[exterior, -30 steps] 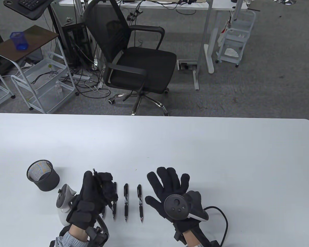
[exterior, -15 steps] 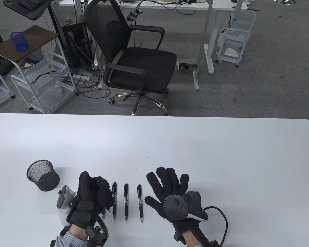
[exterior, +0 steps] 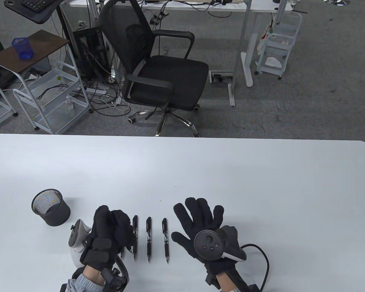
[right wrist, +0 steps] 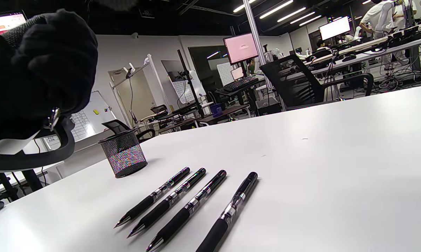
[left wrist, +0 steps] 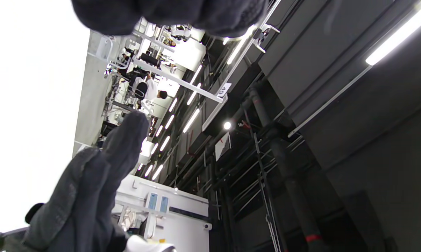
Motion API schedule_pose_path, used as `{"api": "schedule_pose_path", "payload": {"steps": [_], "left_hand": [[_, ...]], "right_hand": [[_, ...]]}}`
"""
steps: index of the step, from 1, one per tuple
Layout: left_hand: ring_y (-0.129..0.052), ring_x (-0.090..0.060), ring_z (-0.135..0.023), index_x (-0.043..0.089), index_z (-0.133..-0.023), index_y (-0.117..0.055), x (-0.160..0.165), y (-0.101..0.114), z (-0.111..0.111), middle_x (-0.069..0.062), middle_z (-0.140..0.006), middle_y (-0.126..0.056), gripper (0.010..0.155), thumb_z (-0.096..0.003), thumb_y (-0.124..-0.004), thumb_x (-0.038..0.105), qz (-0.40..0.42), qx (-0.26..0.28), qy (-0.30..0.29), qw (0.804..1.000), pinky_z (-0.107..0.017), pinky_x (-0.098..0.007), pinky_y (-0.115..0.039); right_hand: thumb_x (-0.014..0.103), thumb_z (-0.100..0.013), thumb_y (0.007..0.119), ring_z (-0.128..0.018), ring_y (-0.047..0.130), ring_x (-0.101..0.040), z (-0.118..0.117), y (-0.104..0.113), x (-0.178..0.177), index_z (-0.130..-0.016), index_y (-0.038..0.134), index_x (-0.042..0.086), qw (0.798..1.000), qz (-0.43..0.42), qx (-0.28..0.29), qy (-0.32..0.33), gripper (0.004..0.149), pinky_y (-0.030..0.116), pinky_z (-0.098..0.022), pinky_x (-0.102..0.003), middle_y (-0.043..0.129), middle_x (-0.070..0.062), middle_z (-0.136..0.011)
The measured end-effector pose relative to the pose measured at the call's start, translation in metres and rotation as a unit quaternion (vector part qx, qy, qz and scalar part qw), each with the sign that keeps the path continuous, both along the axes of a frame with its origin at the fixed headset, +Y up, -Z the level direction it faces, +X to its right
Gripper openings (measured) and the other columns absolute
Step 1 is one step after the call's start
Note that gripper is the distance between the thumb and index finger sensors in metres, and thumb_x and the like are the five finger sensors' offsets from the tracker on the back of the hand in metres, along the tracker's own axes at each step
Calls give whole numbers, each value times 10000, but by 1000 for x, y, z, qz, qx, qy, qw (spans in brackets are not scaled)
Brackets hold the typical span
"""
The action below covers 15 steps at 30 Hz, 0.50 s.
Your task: Press to open click pens
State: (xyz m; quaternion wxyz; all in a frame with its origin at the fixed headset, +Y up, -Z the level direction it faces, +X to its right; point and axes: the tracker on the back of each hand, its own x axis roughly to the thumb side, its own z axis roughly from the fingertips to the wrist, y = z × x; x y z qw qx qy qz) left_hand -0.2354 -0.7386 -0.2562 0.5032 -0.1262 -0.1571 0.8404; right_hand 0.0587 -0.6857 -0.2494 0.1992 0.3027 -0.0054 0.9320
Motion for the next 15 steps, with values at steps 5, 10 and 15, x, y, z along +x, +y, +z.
{"api": "schedule_pose_path", "payload": {"steps": [5, 10, 15], "left_hand": [[-858, -45, -389, 222, -851, -725, 1, -1, 0, 122, -512, -836, 724, -655, -260, 741, 5, -5, 0, 1000, -471, -323, -858], [-858, -42, -391, 224, -855, -723, 1, -1, 0, 124, -515, -836, 725, -657, -257, 743, 6, -7, 0, 1000, -472, -320, -859], [-858, -40, -391, 224, -856, -723, 2, -1, 0, 126, -516, -836, 728, -658, -256, 746, 7, -7, 0, 1000, -472, -319, -859]], "right_hand": [[492, -676, 528, -1071, 71, -591, 0, 0, 0, -1233, 208, 146, 1000, -1, 0, 0, 730, -4, -595, -812, 50, -278, -1233], [493, -675, 527, -1071, 73, -591, 0, 0, 0, -1233, 210, 145, 1000, -1, 0, 1, 729, -4, -596, -811, 50, -278, -1233], [493, -676, 527, -1071, 73, -590, 0, 0, 1, -1233, 210, 145, 1000, -4, 1, 1, 730, -4, -596, -811, 50, -278, -1233]]}}
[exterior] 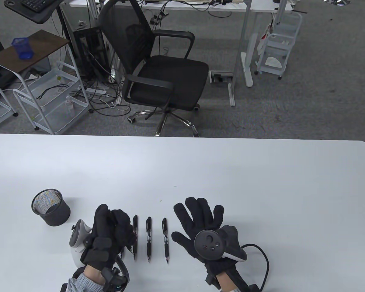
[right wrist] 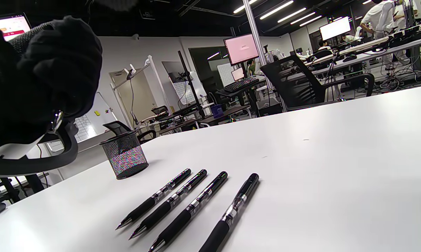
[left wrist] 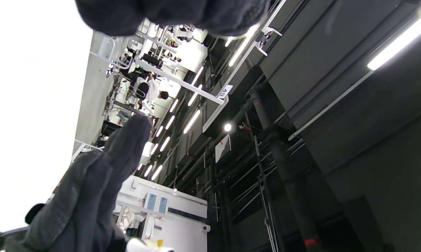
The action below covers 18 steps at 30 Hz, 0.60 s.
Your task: Press to open click pens
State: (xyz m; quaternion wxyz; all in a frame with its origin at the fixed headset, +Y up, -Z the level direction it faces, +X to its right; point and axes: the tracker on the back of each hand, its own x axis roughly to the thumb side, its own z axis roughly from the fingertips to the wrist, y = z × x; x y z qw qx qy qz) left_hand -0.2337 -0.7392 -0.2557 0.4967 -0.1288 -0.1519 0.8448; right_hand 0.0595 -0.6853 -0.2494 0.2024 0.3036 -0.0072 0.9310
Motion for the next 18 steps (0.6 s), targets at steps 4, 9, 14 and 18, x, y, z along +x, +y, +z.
{"api": "schedule_pose_path", "payload": {"steps": [4, 9, 14, 18], "left_hand": [[-859, -41, -393, 223, -859, -722, 0, 0, 0, 125, -517, -836, 727, -659, -257, 745, 1, -1, 1, 1000, -473, -319, -859], [-863, -39, -433, 214, -910, -696, -2, 1, 1, 120, -572, -836, 729, -669, -256, 744, -5, -1, 15, 1000, -505, -318, -854], [-858, -121, -620, 115, -1142, -496, -8, 7, 3, 27, -792, -793, 740, -708, -305, 683, -48, 14, 55, 997, -630, -404, -799], [-795, -250, -786, 45, -1197, -333, -11, 14, 5, -102, -978, -689, 663, -739, -368, 523, -67, 26, 65, 995, -714, -518, -704]], "right_hand": [[493, -675, 528, -1071, 73, -590, 0, 0, 0, -1233, 209, 144, 1000, -2, 0, 0, 731, -4, -596, -811, 50, -277, -1234], [493, -675, 527, -1070, 72, -591, 0, 0, 0, -1233, 209, 146, 1000, -2, 0, 0, 730, -4, -596, -812, 49, -277, -1234], [492, -676, 527, -1071, 72, -589, 0, 0, 1, -1233, 209, 145, 1000, -3, 0, 1, 730, -5, -596, -811, 49, -277, -1233], [494, -675, 527, -1071, 73, -590, 0, 0, 1, -1233, 209, 148, 1000, -4, 0, 2, 729, -4, -596, -811, 49, -277, -1234]]}}
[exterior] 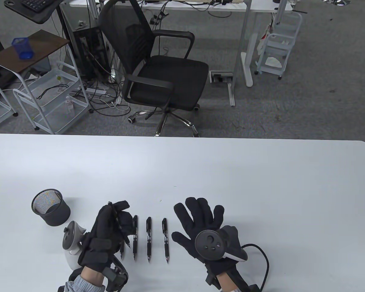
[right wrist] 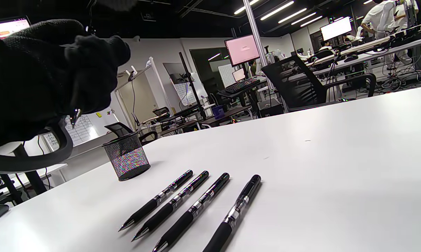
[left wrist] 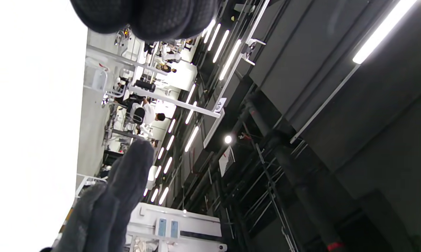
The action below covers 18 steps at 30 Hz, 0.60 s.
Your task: Press to open click pens
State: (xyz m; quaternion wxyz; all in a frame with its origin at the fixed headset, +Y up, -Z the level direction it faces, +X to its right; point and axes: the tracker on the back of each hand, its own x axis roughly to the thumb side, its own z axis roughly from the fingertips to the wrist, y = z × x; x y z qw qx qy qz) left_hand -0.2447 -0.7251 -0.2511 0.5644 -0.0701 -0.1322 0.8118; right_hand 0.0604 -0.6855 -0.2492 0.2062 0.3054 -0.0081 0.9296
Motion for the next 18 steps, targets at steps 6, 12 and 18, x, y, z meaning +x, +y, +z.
{"api": "schedule_pose_path", "payload": {"steps": [6, 12, 18], "left_hand": [[-805, -277, -868, 43, -1195, -344, -8, 15, 3, -132, -1063, -674, 563, -724, -452, 332, -85, 38, 72, 993, -734, -547, -705], [-817, -321, -934, 92, -1188, -495, -15, 30, 5, -77, -1077, -799, 501, -729, -582, 276, -221, 67, 93, 969, -722, -697, -576], [-740, -344, -966, 142, -1182, -518, -21, 40, 6, -21, -1112, -802, 484, -728, -623, 274, -301, 81, 102, 945, -715, -731, -497]], "right_hand": [[493, -675, 528, -1071, 71, -590, 0, 1, 1, -1233, 209, 146, 1000, -4, 2, 0, 731, -5, -596, -811, 49, -277, -1234], [492, -676, 527, -1069, 71, -592, 0, 1, 2, -1233, 207, 149, 1000, -7, 2, 1, 728, -4, -596, -811, 48, -275, -1234], [491, -676, 526, -1070, 71, -591, 0, 1, 3, -1234, 210, 146, 1000, -10, 4, 1, 728, -3, -597, -811, 49, -277, -1234]]}}
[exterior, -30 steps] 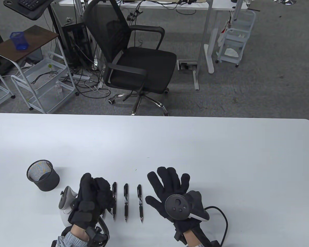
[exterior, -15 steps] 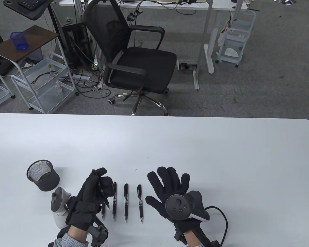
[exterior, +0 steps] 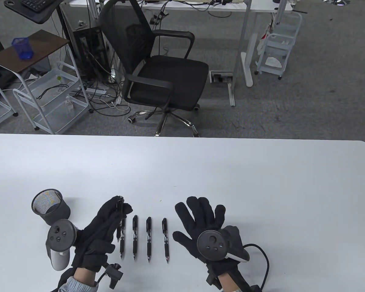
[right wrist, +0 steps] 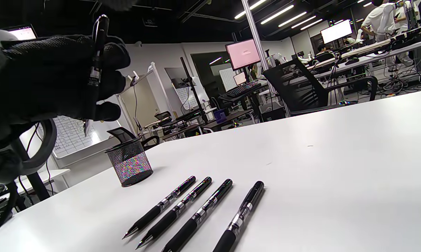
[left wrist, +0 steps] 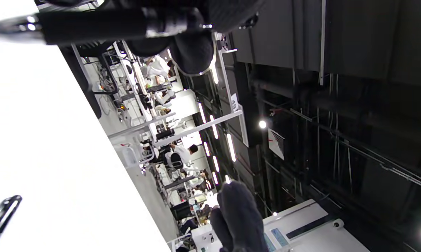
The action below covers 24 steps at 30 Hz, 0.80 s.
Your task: Press to open click pens
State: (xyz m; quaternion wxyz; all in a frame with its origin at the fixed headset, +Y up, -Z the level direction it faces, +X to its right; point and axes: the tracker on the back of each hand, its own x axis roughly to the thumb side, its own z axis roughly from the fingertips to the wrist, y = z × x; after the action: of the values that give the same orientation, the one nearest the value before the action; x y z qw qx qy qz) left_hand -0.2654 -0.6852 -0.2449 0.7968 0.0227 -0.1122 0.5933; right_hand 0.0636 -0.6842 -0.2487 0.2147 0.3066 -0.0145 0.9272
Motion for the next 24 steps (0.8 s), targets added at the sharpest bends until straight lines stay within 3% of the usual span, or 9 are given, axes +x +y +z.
{"api": "schedule_pose_path", "payload": {"steps": [5, 12, 18, 24], "left_hand": [[-771, -335, -939, 168, -1170, -545, -6, 0, -1, -19, -1112, -811, 475, -717, -665, 246, -39, -8, 27, 999, -688, -682, -682], [-866, -305, -861, 111, -1168, -537, -15, -5, -3, -63, -1081, -834, 510, -705, -704, 242, -113, -26, 74, 990, -598, -455, -889], [-918, -289, -807, 48, -1158, -525, -25, -17, -11, -103, -1036, -853, 550, -692, -738, 248, -154, -51, 98, 982, -569, -371, -930], [-930, -290, -779, 40, -1151, -543, -38, -41, -21, -131, -1009, -862, 567, -681, -768, 264, -235, -99, 138, 957, -551, -339, -935]], "right_hand": [[492, -676, 526, -1070, 69, -591, 0, 0, 0, -1234, 209, 147, 1000, 0, 0, 0, 728, -3, -596, -812, 49, -275, -1234], [491, -677, 525, -1071, 71, -588, 0, 0, 2, -1234, 210, 147, 1000, -3, 0, -1, 726, -3, -597, -811, 48, -278, -1233], [491, -677, 526, -1071, 73, -589, 0, 0, 2, -1234, 211, 147, 1000, -2, -1, -1, 727, -2, -597, -812, 50, -277, -1234], [491, -676, 526, -1070, 72, -591, -1, 1, 3, -1234, 213, 146, 1000, -4, -2, -1, 727, -1, -598, -811, 49, -277, -1234]]}}
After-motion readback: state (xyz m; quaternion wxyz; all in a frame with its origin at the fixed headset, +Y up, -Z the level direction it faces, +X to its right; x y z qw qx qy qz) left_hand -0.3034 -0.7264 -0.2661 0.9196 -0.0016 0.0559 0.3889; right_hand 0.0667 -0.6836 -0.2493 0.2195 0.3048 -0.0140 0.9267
